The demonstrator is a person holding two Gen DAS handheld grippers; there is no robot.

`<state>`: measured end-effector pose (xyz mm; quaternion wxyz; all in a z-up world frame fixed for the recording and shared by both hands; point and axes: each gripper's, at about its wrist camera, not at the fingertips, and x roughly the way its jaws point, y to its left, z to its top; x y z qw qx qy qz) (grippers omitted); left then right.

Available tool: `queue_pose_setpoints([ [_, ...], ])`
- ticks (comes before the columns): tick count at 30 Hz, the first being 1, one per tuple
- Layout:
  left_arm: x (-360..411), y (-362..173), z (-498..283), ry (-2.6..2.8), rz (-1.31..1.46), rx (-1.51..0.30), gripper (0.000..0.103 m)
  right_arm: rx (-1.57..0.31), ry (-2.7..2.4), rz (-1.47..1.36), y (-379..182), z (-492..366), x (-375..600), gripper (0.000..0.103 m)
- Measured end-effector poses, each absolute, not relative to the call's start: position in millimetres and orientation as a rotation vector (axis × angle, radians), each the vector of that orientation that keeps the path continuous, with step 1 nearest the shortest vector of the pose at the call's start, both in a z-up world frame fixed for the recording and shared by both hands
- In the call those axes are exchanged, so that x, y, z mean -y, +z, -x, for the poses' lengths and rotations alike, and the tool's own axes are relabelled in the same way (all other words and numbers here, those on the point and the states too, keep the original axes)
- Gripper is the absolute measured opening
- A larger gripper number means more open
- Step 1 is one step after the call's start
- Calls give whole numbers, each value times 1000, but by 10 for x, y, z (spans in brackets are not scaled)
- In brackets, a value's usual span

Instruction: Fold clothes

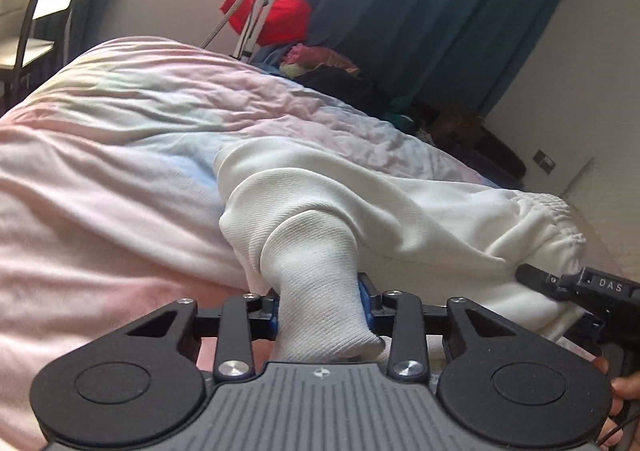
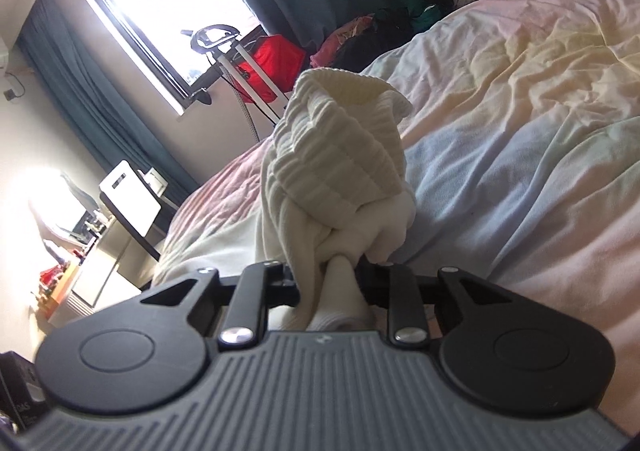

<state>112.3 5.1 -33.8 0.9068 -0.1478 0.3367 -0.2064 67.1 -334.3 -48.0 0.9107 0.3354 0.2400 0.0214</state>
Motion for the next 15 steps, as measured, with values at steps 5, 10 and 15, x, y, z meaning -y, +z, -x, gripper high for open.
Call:
queue_pose_setpoints([
  [5,499,192,-1339,-453,310,-664,25,-449,6,-733,-154,-787,3866,25],
  [10,1488,643,-1790,-509,306,-634,21,-411,-95,-687,221,-1038,4678,25],
  [15,2795,852,-2282,-582,218,-590,21,-373,-194,-640,596,-1290,5491,24],
])
